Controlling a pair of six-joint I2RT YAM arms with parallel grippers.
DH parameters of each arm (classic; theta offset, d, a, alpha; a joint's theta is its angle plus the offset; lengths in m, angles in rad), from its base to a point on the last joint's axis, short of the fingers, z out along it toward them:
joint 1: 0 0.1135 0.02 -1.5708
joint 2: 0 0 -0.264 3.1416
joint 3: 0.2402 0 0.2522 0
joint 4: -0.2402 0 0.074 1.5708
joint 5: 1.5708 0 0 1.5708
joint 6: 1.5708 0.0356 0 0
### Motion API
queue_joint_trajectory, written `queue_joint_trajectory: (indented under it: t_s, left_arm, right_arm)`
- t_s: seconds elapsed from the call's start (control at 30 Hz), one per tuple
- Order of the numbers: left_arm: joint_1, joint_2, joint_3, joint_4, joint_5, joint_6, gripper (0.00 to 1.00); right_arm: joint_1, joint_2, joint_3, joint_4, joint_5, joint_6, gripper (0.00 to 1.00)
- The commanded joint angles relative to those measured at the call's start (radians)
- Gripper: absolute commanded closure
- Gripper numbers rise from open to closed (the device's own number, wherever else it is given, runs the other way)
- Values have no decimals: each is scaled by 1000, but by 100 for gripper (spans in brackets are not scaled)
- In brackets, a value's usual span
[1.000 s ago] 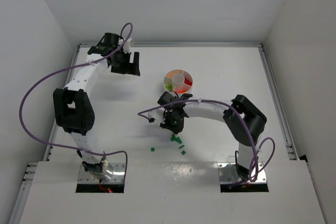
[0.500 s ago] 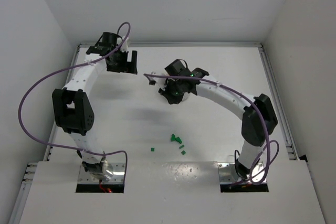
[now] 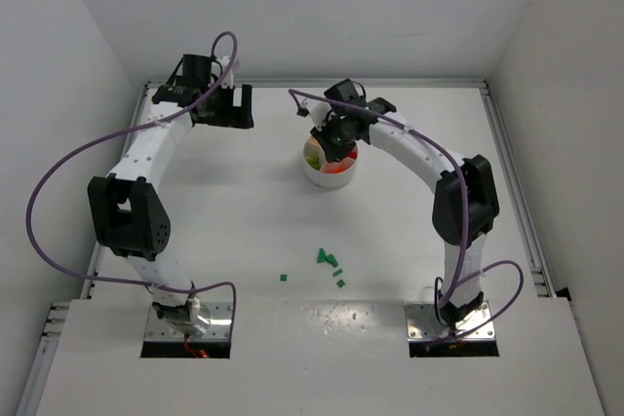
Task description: Sort the legos into containers by color
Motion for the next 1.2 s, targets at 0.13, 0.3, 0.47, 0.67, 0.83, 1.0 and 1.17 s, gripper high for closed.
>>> queue_joint_trajectory:
  t_s: [0.13, 0.3, 0.47, 0.67, 0.83, 1.0, 1.17]
  left_arm:
    - [14, -41, -15, 22, 17, 24, 0]
    - [14, -41, -15, 22, 60, 36, 0]
    - [14, -41, -24, 22, 92, 55, 0]
    - [14, -66, -42, 22, 167, 96, 0]
    - [-17, -112, -119, -40, 404, 278, 10]
    - [-224, -207, -257, -88, 383, 413, 20]
    - [-530, -277, -398, -19, 203, 343, 29]
  right_arm:
    - [-16, 4, 28, -10, -17, 26, 97]
    - [-16, 4, 6, -10, -8, 35, 78]
    - [-16, 4, -26, -1, 21, 35, 63]
    - [-16, -23, -26, -1, 31, 35, 63]
    - [-16, -138, -174, 31, 30, 35, 63]
    - [-86, -285, -412, 91, 121, 35, 63]
    - [-213, -333, -540, 107, 112, 61, 63]
